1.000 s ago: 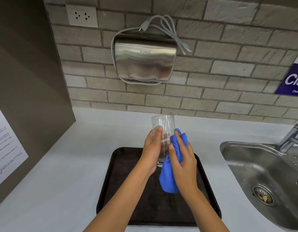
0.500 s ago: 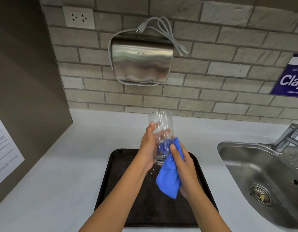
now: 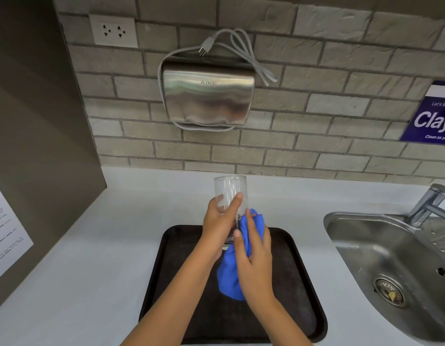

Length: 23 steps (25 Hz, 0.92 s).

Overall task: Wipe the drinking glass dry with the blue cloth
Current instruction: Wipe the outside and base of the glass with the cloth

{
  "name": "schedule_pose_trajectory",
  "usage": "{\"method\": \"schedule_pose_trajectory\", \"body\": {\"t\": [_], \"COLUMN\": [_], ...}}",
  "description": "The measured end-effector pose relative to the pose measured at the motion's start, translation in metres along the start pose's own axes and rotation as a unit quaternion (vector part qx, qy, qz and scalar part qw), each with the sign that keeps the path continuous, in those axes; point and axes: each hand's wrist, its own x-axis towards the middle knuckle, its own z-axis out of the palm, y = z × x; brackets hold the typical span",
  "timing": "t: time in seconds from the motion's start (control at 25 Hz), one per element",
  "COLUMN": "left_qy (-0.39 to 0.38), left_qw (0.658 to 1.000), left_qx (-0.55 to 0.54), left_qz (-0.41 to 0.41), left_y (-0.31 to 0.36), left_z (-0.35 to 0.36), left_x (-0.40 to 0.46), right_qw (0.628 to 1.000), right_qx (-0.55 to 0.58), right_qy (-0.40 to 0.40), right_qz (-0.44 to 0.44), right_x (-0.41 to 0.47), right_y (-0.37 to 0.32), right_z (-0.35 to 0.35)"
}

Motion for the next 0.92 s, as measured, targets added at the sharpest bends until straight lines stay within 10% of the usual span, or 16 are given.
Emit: {"method": "schedule_pose_trajectory", "body": {"t": [0.52,0.68,0.84,0.92], "left_qy": [0.001,0.012,0.0,-0.007], "left_qw": [0.995,0.995,0.996,0.997], "left_qx": [-0.092,-0.097,-0.08,-0.071], "left_qz": [0.03,0.027,0.042,0.041], "left_y": [-0.05,-0.069,-0.074,-0.079], "left_z": [-0.007,0.0,0.002,0.0], "left_x": [0.001,0.002,0.004,0.005], "right_qw": [0.954,0.884,0.938,0.984], "right_qx": [0.12,0.211,0.113,-0.096], "right_qy": [-0.095,-0.101,-0.028,-0.009], "right_qz": [0.257,0.405,0.327,0.153], "right_x": [0.024,0.024,0.023,-0.002], "right_y": [0.035,0.049,0.045,0.062], "right_z": [-0.014,-0.022,-0.011,0.009]}}
